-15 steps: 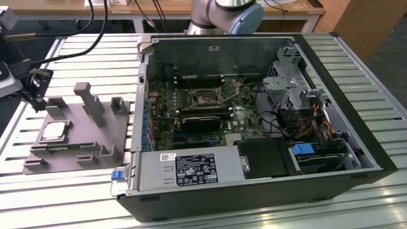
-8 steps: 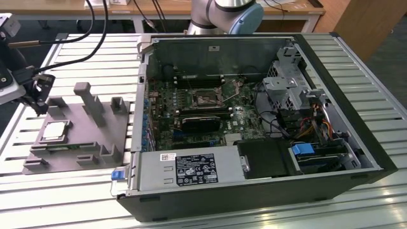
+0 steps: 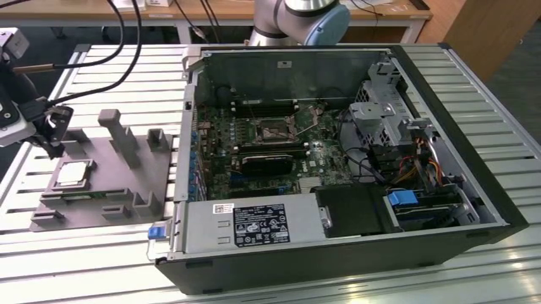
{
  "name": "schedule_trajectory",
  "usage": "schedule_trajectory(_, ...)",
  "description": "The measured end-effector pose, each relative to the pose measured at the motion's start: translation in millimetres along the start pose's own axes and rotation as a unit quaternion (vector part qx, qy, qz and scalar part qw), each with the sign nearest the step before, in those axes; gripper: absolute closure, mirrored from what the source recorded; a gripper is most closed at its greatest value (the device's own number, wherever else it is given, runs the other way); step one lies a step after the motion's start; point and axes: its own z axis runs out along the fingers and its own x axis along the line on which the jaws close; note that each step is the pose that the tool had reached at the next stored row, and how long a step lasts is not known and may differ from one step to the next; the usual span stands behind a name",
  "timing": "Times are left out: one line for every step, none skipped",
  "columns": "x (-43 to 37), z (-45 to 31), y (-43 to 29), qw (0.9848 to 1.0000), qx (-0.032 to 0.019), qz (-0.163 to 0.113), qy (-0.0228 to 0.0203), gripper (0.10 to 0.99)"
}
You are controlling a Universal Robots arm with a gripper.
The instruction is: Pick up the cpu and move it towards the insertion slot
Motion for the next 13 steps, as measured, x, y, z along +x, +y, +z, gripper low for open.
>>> schedule_trajectory(0.7,1.7,-0.1,1.0,-0.0001,0.0,-0.0001,0.984)
schedule_trajectory(1.4,3.5,-0.1,1.0,-0.0001,0.0,-0.0001,0.984)
schedule_trajectory(1.9,5.2,-0.2,1.0,0.0,0.0,-0.0001,0.984)
schedule_trajectory(2.5,6.9,-0.3,1.0,0.0,0.0,0.0001,0.984)
schedule_trajectory(3.0,8.7,-0.3,1.0,0.0,0.0,0.0001,0.984)
schedule_trajectory(3.6,10.5,-0.4,1.0,0.0,0.0,0.0001,0.984)
schedule_trajectory(4.1,12.4,-0.5,1.0,0.0,0.0,0.0002,0.984)
schedule_trajectory(4.6,14.2,-0.5,1.0,0.0,0.0,0.0002,0.984)
schedule_trajectory(5.0,16.0,-0.6,1.0,0.0,0.0,0.0002,0.984)
schedule_trajectory(5.3,17.7,-0.7,1.0,0.0,0.0,0.0002,0.984)
schedule_trajectory(5.5,19.4,-0.7,1.0,0.0,0.0,0.0002,0.984)
schedule_trajectory(5.7,21.3,-0.8,1.0,0.0,0.0,0.0002,0.984)
schedule_trajectory(5.8,23.1,-0.9,1.0,-0.0001,0.0,0.0002,0.984)
